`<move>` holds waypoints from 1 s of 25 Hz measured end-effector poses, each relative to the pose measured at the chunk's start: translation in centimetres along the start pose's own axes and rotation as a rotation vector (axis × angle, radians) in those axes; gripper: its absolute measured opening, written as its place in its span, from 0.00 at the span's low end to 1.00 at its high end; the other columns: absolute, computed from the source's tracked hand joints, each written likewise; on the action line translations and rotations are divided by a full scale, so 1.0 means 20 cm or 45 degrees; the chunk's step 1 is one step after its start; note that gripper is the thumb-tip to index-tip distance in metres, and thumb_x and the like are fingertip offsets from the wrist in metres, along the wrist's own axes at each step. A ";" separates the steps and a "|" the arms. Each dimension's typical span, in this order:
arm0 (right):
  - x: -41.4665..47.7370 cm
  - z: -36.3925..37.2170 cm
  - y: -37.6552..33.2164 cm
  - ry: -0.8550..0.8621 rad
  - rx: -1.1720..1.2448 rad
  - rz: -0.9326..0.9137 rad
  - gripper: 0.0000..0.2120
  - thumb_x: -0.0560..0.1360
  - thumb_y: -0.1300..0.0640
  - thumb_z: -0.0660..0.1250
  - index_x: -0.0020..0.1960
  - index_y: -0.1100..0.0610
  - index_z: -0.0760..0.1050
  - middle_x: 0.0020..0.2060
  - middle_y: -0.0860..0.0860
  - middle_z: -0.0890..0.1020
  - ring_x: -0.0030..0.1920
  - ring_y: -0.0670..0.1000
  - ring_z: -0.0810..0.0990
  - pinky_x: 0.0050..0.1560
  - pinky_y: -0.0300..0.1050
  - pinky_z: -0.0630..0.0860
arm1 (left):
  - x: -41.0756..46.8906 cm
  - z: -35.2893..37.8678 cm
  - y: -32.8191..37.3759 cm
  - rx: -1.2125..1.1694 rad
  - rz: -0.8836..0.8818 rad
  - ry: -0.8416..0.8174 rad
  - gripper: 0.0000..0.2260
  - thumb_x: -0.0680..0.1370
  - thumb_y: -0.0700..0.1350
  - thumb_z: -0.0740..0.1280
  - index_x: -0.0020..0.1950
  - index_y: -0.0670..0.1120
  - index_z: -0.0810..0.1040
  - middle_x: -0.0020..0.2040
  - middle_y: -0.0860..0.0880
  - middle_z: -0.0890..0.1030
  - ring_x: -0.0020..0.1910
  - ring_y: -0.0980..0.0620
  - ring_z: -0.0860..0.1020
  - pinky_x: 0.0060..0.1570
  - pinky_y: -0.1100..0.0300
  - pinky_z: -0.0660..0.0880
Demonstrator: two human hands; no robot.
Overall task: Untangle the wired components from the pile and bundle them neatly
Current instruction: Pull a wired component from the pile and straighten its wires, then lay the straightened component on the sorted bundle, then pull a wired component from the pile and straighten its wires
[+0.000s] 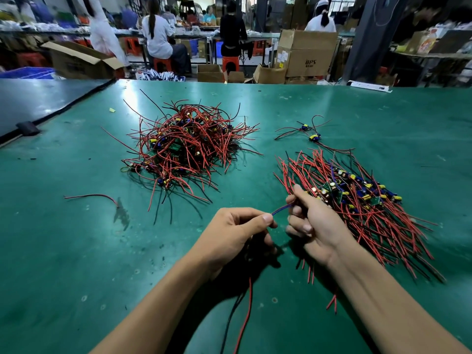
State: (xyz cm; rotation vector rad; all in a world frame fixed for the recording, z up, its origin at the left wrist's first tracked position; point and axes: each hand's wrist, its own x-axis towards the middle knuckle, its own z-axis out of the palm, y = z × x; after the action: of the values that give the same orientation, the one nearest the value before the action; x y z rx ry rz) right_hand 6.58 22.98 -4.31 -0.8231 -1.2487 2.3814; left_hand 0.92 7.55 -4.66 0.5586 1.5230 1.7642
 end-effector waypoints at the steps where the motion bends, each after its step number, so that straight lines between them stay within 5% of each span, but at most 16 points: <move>1: 0.00 -0.01 0.01 0.012 -0.112 -0.127 0.18 0.81 0.44 0.63 0.43 0.59 0.76 0.27 0.48 0.67 0.17 0.44 0.59 0.18 0.36 0.58 | 0.01 0.00 0.00 0.017 0.034 0.092 0.09 0.79 0.41 0.67 0.46 0.36 0.81 0.33 0.41 0.81 0.32 0.44 0.82 0.35 0.57 0.79; 6: -0.07 0.02 0.12 -0.104 -1.219 -0.896 0.22 0.66 0.40 0.75 0.58 0.43 0.77 0.43 0.42 0.76 0.37 0.41 0.75 0.39 0.36 0.73 | 0.07 0.00 0.02 -0.121 0.108 0.479 0.10 0.82 0.43 0.61 0.54 0.41 0.80 0.43 0.46 0.86 0.41 0.49 0.83 0.43 0.55 0.79; 9: -0.09 0.05 0.20 -0.309 -1.653 -0.930 0.18 0.72 0.50 0.73 0.61 0.46 0.78 0.51 0.44 0.77 0.54 0.44 0.78 0.58 0.46 0.76 | 0.08 -0.03 0.05 -0.217 0.144 0.368 0.10 0.83 0.45 0.60 0.60 0.47 0.79 0.55 0.49 0.84 0.55 0.56 0.81 0.54 0.62 0.77; 11: -0.07 0.03 0.19 -0.153 -1.810 -0.959 0.14 0.76 0.53 0.69 0.62 0.48 0.79 0.53 0.47 0.79 0.54 0.51 0.79 0.59 0.51 0.75 | 0.08 -0.07 0.05 0.057 0.229 0.479 0.08 0.81 0.44 0.64 0.57 0.48 0.80 0.55 0.50 0.83 0.56 0.57 0.81 0.59 0.57 0.76; 14: -0.05 -0.03 0.11 0.188 -2.007 -0.943 0.12 0.78 0.54 0.67 0.60 0.50 0.81 0.53 0.50 0.77 0.52 0.55 0.79 0.56 0.50 0.76 | 0.06 -0.14 0.06 0.105 0.307 0.909 0.08 0.79 0.46 0.68 0.47 0.41 0.76 0.39 0.46 0.81 0.34 0.52 0.82 0.41 0.47 0.81; 17: -0.06 -0.06 0.06 0.372 -2.076 -0.940 0.12 0.78 0.53 0.68 0.59 0.53 0.81 0.51 0.50 0.72 0.51 0.55 0.75 0.52 0.49 0.73 | 0.05 -0.21 0.07 -0.096 0.252 1.195 0.14 0.78 0.50 0.68 0.45 0.43 0.66 0.30 0.45 0.76 0.21 0.48 0.75 0.25 0.55 0.72; 22: -0.12 0.03 0.11 0.055 -1.905 -1.193 0.09 0.77 0.54 0.71 0.53 0.57 0.83 0.46 0.51 0.78 0.45 0.56 0.79 0.48 0.50 0.76 | 0.05 -0.32 0.11 -0.208 0.212 1.177 0.18 0.81 0.46 0.65 0.68 0.44 0.65 0.42 0.40 0.83 0.20 0.49 0.74 0.20 0.61 0.70; 25: -0.12 0.03 0.16 -0.062 -1.966 -1.179 0.08 0.77 0.51 0.71 0.51 0.54 0.84 0.45 0.50 0.78 0.45 0.55 0.78 0.49 0.51 0.75 | 0.04 -0.36 0.13 -0.167 0.119 1.033 0.15 0.83 0.46 0.61 0.62 0.35 0.72 0.39 0.40 0.82 0.20 0.51 0.74 0.20 0.63 0.71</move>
State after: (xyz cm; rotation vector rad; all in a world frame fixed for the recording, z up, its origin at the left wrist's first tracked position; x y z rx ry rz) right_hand 7.95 19.55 -5.76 -0.2619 -2.6151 0.4522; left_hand -5.48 3.45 -3.82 -0.2022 1.8869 2.2926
